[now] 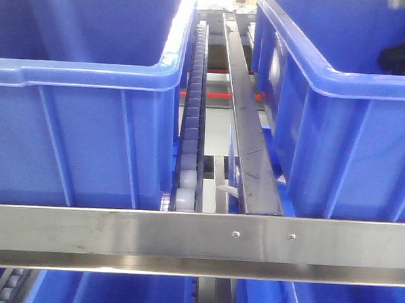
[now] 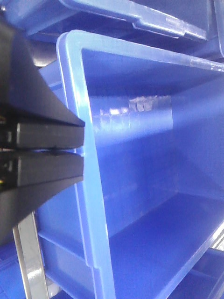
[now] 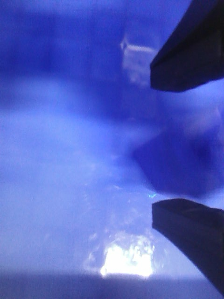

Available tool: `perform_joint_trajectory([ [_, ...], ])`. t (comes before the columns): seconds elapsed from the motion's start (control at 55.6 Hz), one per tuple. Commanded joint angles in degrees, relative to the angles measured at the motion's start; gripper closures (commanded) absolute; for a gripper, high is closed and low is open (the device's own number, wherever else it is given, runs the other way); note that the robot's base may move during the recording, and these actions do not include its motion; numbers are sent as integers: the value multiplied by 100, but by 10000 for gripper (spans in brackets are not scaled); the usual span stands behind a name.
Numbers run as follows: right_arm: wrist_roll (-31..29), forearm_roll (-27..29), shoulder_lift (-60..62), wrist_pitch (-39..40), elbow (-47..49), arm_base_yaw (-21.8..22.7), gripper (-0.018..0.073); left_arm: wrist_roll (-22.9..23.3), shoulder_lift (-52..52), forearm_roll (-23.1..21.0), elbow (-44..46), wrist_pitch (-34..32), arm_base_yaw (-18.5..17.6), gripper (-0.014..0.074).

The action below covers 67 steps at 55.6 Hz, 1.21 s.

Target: Pick and sort blue part to right shelf

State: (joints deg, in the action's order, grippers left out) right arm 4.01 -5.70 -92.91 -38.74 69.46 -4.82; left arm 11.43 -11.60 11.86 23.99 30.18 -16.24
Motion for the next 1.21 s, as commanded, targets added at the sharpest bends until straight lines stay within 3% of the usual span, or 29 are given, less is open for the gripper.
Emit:
perform_joint_trajectory([
  [0.0,-55,-44,620,184,177,39,137,44,-44,29,152,-348,-18,470],
  [0.198,-55,-44,1617,231,-191,39,541,44,-44,29,152,-96,-18,471],
  [0.81,-55,-22,6099,1083,-3770,10,521,44,-44,29,152,-183,-18,472],
  [1.188,-55,175,8651,1119,-4519,10,521,44,-44,29,152,-183,-18,472],
])
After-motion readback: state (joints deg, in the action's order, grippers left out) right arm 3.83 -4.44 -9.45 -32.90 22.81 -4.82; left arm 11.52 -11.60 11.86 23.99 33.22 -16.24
